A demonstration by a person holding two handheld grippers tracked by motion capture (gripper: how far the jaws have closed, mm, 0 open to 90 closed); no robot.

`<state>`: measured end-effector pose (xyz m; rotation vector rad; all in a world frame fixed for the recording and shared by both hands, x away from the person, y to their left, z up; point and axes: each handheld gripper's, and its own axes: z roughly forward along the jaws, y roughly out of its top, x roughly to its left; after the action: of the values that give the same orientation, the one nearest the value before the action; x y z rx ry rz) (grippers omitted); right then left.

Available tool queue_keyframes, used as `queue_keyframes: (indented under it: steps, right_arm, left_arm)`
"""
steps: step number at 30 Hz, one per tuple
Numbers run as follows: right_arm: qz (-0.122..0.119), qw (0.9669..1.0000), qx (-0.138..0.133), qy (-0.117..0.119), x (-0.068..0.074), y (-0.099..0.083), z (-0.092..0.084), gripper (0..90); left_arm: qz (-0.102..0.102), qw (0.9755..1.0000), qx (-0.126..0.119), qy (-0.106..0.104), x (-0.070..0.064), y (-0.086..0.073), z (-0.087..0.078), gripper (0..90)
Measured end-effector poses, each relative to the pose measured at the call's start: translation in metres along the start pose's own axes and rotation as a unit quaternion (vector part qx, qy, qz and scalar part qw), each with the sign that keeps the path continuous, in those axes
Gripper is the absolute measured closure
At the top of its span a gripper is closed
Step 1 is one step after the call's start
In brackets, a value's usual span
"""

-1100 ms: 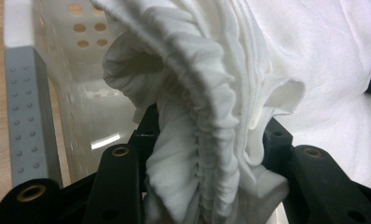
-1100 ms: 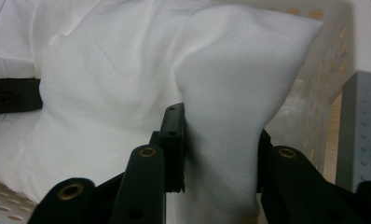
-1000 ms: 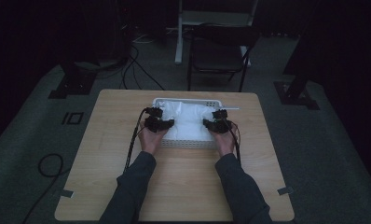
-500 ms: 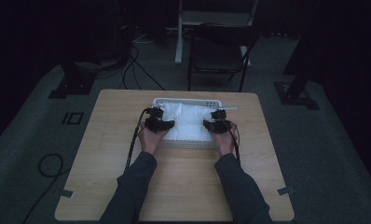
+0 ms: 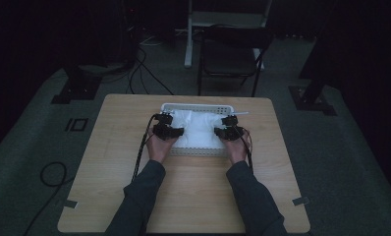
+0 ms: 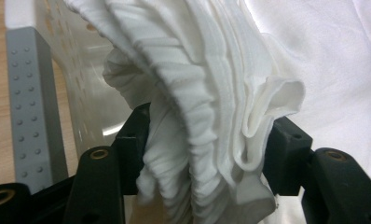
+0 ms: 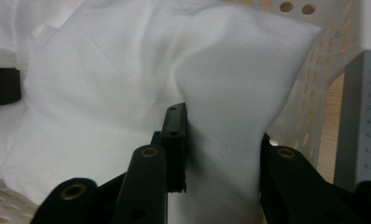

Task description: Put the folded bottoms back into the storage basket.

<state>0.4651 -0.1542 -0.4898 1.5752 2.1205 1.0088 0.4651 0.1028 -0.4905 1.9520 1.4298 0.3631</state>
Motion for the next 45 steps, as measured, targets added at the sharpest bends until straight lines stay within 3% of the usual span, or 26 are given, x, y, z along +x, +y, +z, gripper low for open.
queue_keyframes:
  steps: [9,15,22,31,34,37,45]
  right_arm:
    - [0.003,0.9999,0.005,-0.009,-0.004,0.001,-0.002,52.1]
    - [-0.016,0.9998,0.01,-0.007,-0.001,0.001,-0.002,45.7]
    - [-0.028,0.9993,-0.003,-0.023,0.004,0.001,-0.004,29.9]
    - [-0.039,0.9988,-0.018,-0.024,0.006,0.004,-0.012,21.0]
    - [-0.042,0.9985,-0.025,-0.026,0.007,0.005,-0.016,20.7]
    - [-0.05,0.998,-0.032,-0.025,0.009,0.007,-0.022,20.6]
    - [-0.061,0.9964,-0.056,-0.02,0.014,0.009,-0.044,24.3]
  left_arm:
    - [0.004,0.9997,-0.014,0.019,-0.002,0.001,-0.002,31.7]
    - [0.011,0.9987,-0.026,0.042,-0.006,0.0,-0.003,24.3]
    - [0.01,0.9973,-0.039,0.062,-0.01,0.001,-0.005,13.8]
    - [0.015,0.9969,-0.056,0.054,-0.011,-0.001,-0.008,10.6]
    - [0.01,0.9973,-0.061,0.04,-0.009,-0.002,-0.012,10.6]
    - [0.009,0.9961,-0.077,0.042,-0.007,-0.002,-0.021,10.7]
    - [0.013,0.9921,-0.124,0.018,0.0,-0.003,-0.058,14.7]
